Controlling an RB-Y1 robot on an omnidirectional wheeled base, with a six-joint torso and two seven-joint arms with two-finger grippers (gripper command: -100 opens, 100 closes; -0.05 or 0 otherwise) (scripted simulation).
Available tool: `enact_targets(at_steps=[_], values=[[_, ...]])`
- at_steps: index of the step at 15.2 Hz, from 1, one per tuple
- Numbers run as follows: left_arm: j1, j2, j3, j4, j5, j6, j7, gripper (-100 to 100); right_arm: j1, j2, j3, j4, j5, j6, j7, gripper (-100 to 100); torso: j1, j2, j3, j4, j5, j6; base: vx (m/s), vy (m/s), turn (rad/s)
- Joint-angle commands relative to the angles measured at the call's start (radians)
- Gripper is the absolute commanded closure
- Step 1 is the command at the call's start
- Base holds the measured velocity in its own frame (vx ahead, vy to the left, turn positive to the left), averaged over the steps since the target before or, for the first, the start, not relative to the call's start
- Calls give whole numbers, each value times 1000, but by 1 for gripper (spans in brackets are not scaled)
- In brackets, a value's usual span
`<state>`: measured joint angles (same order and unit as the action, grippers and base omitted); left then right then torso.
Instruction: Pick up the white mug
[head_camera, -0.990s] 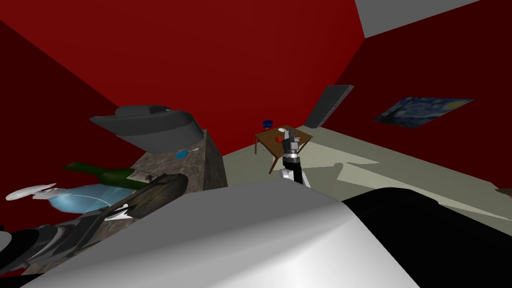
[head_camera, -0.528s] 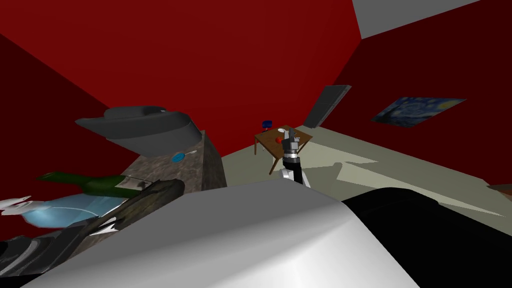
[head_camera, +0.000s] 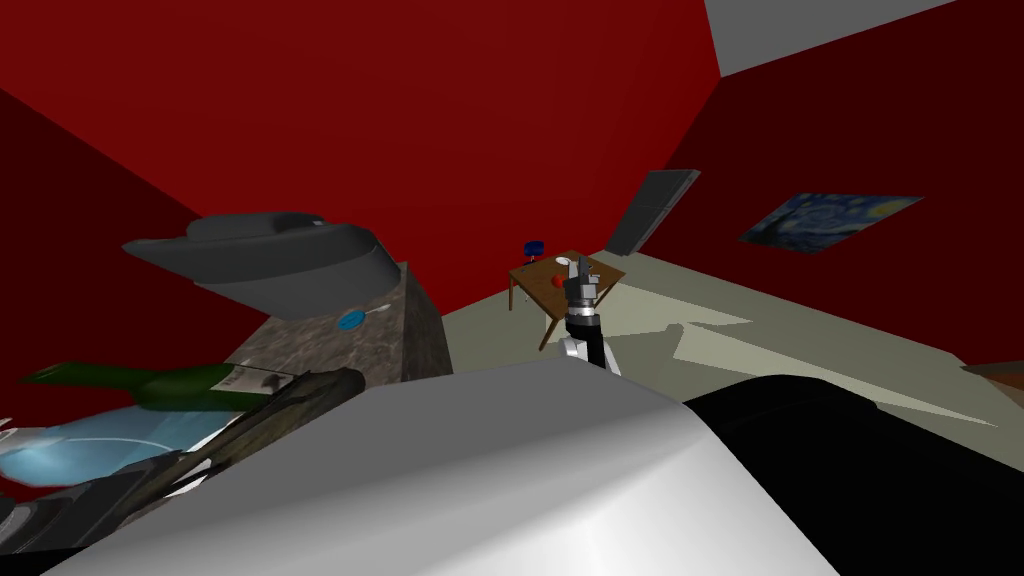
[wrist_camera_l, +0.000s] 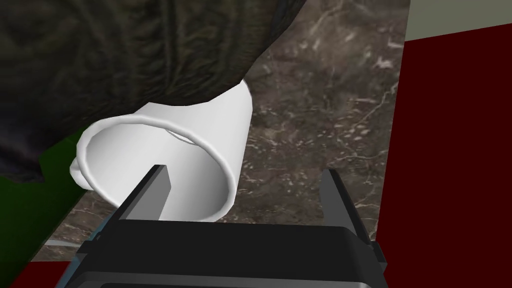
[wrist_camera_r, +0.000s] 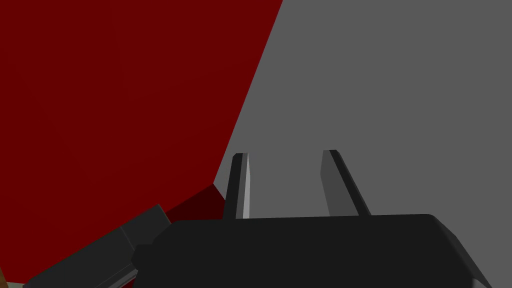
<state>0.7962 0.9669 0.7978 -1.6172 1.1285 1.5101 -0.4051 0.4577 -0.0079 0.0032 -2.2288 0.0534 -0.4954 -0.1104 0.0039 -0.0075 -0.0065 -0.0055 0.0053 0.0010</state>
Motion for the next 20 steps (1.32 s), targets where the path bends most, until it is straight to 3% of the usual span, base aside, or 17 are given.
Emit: enact_targets(at_steps=[1, 4, 5, 6, 7, 8, 9, 12, 13, 16, 17, 18, 20], values=[[-7, -5, 9, 29, -6, -4, -33, -100, 0, 0, 0, 0, 0, 0, 0, 0, 0, 0, 0, 0, 0, 0, 24, -9, 9], [-21, -15, 28, 88, -17, -13, -96, -100, 0, 0, 0, 0, 0, 0, 0, 0, -3, 0, 0, 0, -1, 0, 42, -42, 20], [-21, -15, 28, 88, -17, -13, -100, -100, 0, 0, 0, 0, 0, 0, 0, 0, -4, -1, 0, 0, -1, 0, 53, -49, 16], [-28, -20, 37, 117, -22, -17, -134, -100, 0, 0, 0, 0, 0, 0, 0, 0, -4, -1, 0, 0, -1, 0, 54, -42, 18], [-28, -20, 37, 117, -22, -17, -134, -100, 0, 0, 0, 0, 0, 0, 0, 0, -4, -1, -1, 0, -1, 0, 48, -38, 17], [-35, -26, 47, 146, -28, -22, -167, -100, 0, 0, 0, 0, 0, 0, 0, 0, -4, -1, -1, 0, -1, 0, 53, -38, 14], [-35, -26, 47, 146, -28, -22, -167, -100, 0, 0, 0, 0, 0, 0, 0, 0, -4, -1, -1, 0, -1, 0, 46, -33, 13], [-49, -36, 65, 205, -39, -31, -234, -100, 0, 0, 0, 0, 0, 0, 0, 0, -4, -1, 0, 0, -1, 0, 42, -39, 14], [-49, -36, 65, 205, -39, -31, -234, -100, 0, 0, 0, 0, 0, 0, 0, 0, -4, -1, 0, 0, -1, 0, 37, -37, 16], [-63, -46, 84, 264, -50, -39, -297, -100, 0, 0, 0, 0, 0, 0, 0, 0, -3, 0, 0, 0, -1, 0, 42, -32, 14], [-63, -46, 84, 264, -50, -39, -301, -100, 0, 0, 0, 0, 0, 0, 0, 0, -4, -1, 0, 0, -1, 0, 46, -37, 15], [-70, -51, 93, 293, -56, -44, -334, -100, 0, 0, 0, 0, 0, 0, 0, 0, -4, -1, 0, 0, -1, 0, 47, -38, 16], [-66, -51, 90, 278, -54, -42, -317, -100, 0, 0, 0, 0, 0, 0, 0, 0, -4, -1, 0, 0, -1, 0, 31, -28, 11]])
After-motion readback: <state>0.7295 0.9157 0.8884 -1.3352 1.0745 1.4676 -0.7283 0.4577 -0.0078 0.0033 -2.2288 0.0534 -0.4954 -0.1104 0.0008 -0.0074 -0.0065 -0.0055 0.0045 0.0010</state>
